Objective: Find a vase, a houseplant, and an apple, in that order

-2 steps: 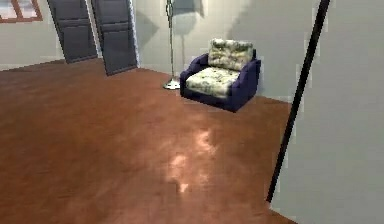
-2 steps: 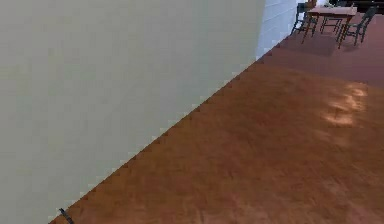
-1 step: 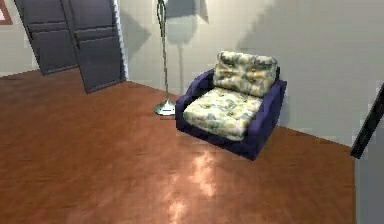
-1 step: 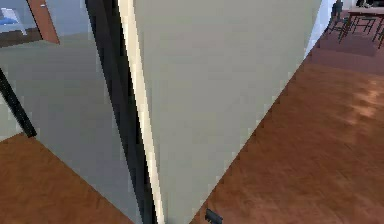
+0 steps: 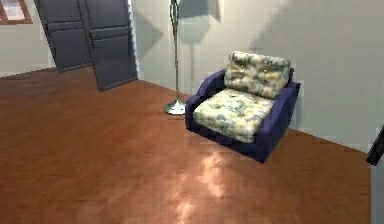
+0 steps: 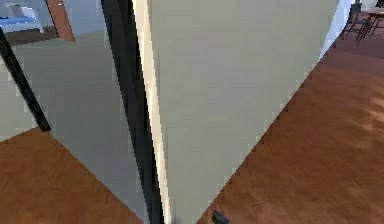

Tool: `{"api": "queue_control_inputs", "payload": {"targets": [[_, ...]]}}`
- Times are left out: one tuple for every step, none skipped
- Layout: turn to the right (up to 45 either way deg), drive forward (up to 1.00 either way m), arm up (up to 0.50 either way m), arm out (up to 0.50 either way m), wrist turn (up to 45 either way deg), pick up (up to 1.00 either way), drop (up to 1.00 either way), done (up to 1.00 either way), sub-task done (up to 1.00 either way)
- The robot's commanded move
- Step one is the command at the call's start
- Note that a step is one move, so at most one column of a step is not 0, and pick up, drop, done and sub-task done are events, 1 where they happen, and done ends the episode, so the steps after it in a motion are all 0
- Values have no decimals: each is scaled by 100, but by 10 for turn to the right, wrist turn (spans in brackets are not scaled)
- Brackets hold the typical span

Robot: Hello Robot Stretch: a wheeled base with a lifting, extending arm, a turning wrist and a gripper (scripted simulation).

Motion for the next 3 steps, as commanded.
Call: {"api": "queue_control_inputs", "payload": {"targets": [[0, 25, 0, 0, 0, 0, 0, 0, 0], [360, 0, 0, 0, 0, 0, 0, 0, 0], [0, 65, 0, 0, 0, 0, 0, 0, 0]]}}
